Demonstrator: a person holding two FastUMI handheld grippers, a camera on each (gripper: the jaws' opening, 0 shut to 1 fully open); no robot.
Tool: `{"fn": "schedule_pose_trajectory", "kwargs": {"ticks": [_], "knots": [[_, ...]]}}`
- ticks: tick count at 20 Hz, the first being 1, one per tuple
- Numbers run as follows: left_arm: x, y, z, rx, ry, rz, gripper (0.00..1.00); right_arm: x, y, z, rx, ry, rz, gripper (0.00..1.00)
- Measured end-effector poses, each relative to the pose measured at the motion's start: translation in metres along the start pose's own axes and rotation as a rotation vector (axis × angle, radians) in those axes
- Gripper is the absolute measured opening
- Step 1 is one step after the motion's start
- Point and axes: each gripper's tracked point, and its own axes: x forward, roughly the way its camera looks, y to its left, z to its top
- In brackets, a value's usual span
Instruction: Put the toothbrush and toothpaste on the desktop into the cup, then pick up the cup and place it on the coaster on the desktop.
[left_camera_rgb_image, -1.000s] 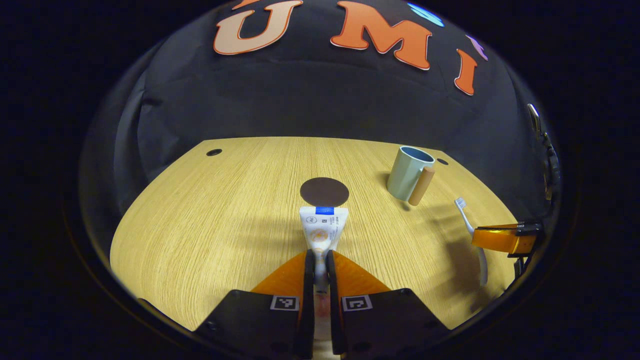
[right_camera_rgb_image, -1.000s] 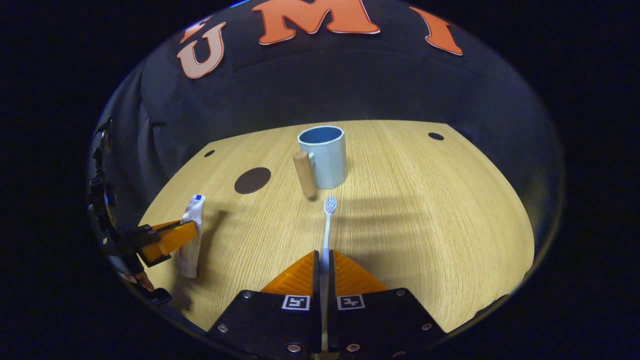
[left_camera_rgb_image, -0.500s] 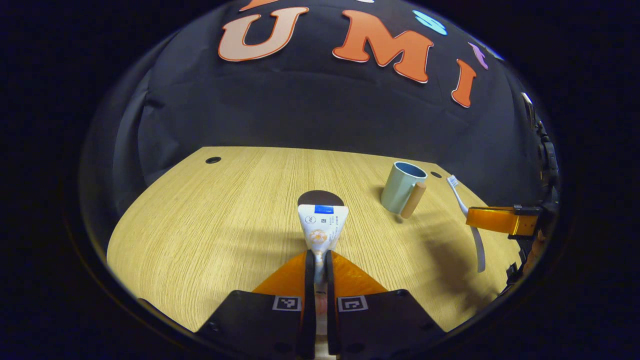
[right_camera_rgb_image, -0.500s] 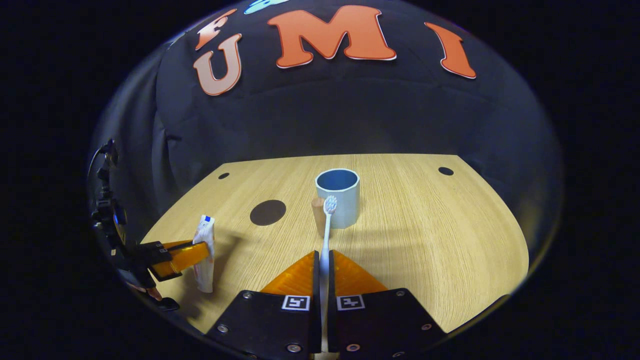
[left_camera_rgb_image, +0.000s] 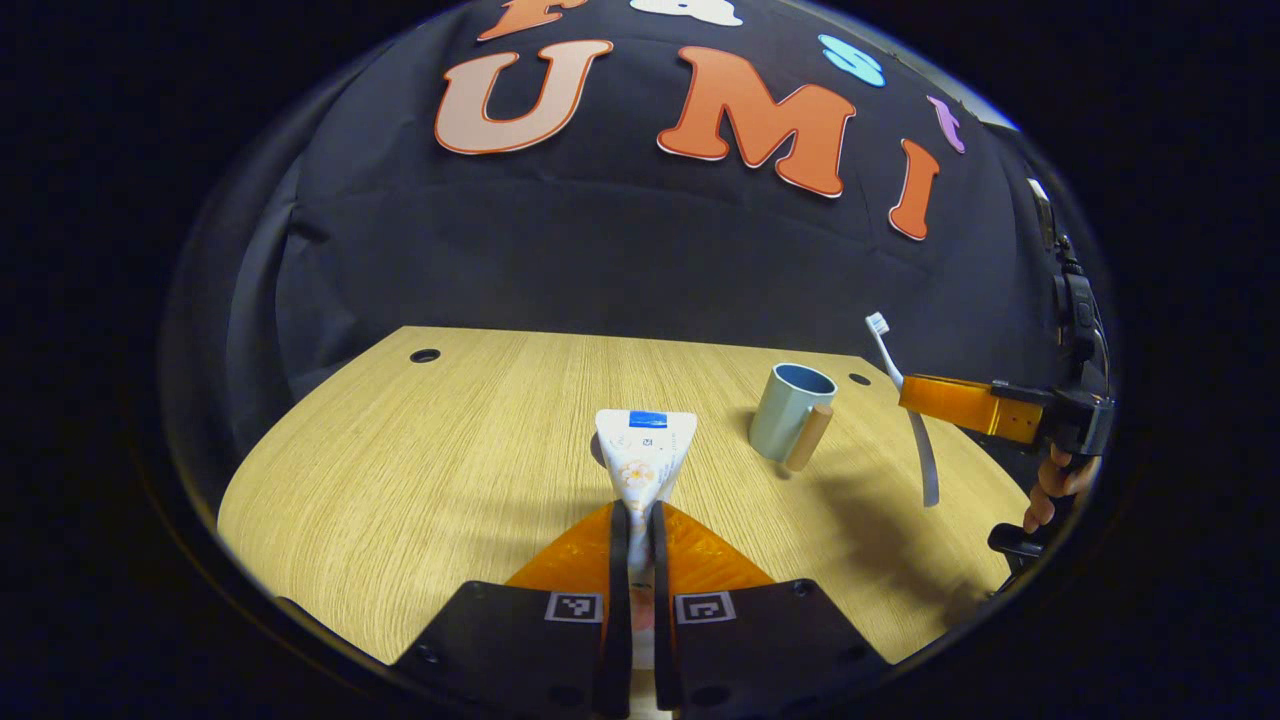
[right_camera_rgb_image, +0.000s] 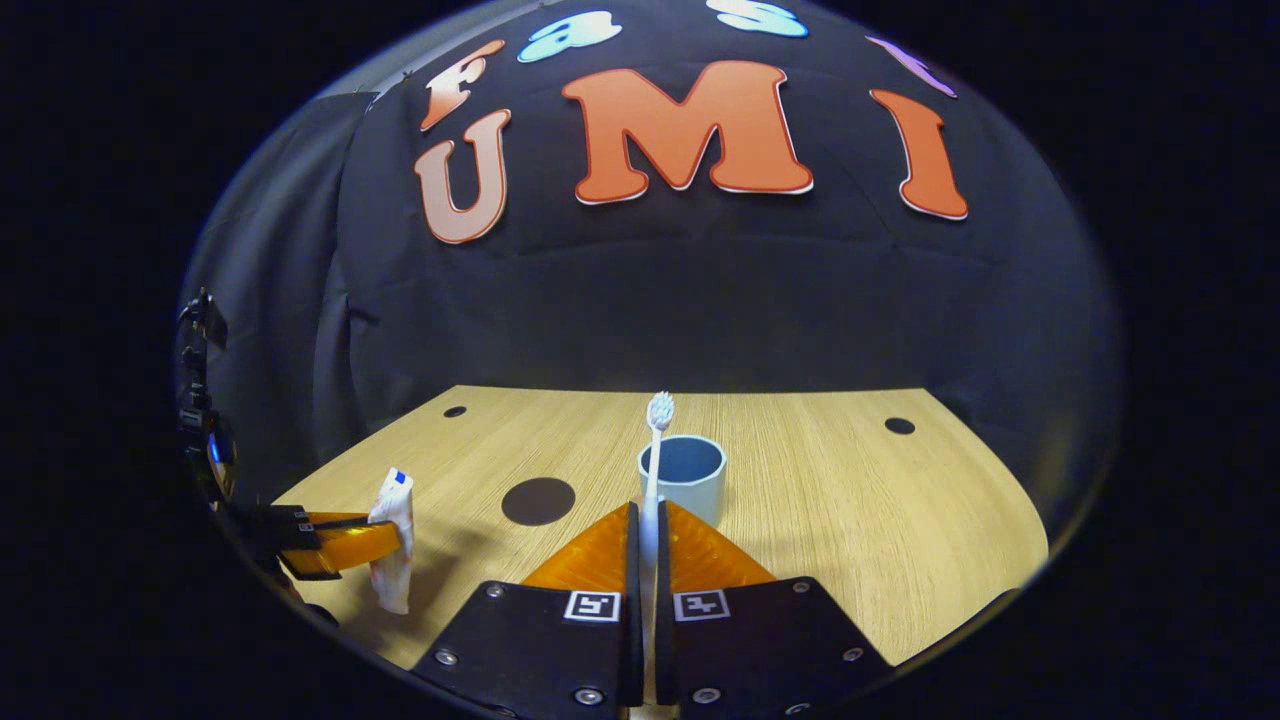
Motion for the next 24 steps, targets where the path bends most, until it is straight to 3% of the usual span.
{"fn": "schedule_pose_trajectory", "kwargs": {"ticks": [11,20,24], "knots": [[-0.001,0.022,0.011,0.010,-0.043,0.040,0.12,0.048,-0.007,0.058,-0.028,-0.212,-0.016,0.05],[0.013,0.038,0.008,0.007,-0.035,0.061,0.12,0.087,-0.013,0.091,-0.048,-0.312,-0.007,0.05],[0.014,0.040,0.009,0.009,-0.040,0.066,0.12,0.108,-0.014,0.087,-0.047,-0.341,-0.010,0.05]]}}
